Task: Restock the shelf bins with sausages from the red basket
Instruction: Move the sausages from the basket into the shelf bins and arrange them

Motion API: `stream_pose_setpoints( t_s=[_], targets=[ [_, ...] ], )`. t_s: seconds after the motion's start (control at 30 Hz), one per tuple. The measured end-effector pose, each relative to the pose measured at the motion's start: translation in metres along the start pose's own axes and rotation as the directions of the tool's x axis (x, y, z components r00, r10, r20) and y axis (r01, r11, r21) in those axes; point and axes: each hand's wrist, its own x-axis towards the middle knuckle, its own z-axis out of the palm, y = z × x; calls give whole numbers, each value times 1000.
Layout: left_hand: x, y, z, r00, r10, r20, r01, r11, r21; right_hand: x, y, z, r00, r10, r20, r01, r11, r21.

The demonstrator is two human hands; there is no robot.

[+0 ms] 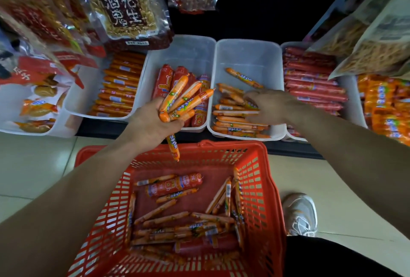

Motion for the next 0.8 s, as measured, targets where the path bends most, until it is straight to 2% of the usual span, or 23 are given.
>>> stream_pose_setpoints(
  t_s=[0.13,0.2,0.33,0.43,0.53,0.63,0.67,0.73,0.8],
  targets=[
    [-3,8,7,999,28,26,-28,1000,-9,-31,17,9,1000,-28,-2,27,983,-182],
    [-5,11,11,999,33,31,-33,999,-13,-36,14,11,999,-15,-29,9,976,-217],
    [-9,14,13,999,41,30,-41,999,-3,-41,16,-1,989,128,-76,-128,992,5],
    [-8,13,11,999,30,31,-30,999,-17,-44,22,-7,959,204,-197,-185,976,112],
    [-4,10,8,1000,16,21,-16,1000,-9,-36,15,-11,937,230,-262,-157,949,272],
    [-2,9,6,1000,7,-1,-7,1000,-1,-18,-3,-9,964,164,-207,-72,917,392],
    [-1,9,6,1000,5,-3,-5,1000,3,-14,-10,-6,978,133,-163,-63,924,377],
    [0,11,7,1000,5,-5,-5,1000,12,-8,-21,3,987,103,-120,-74,971,228],
    [4,17,10,1000,6,-4,-6,1000,23,-11,-20,10,973,129,-193,-97,982,163]
  ],
)
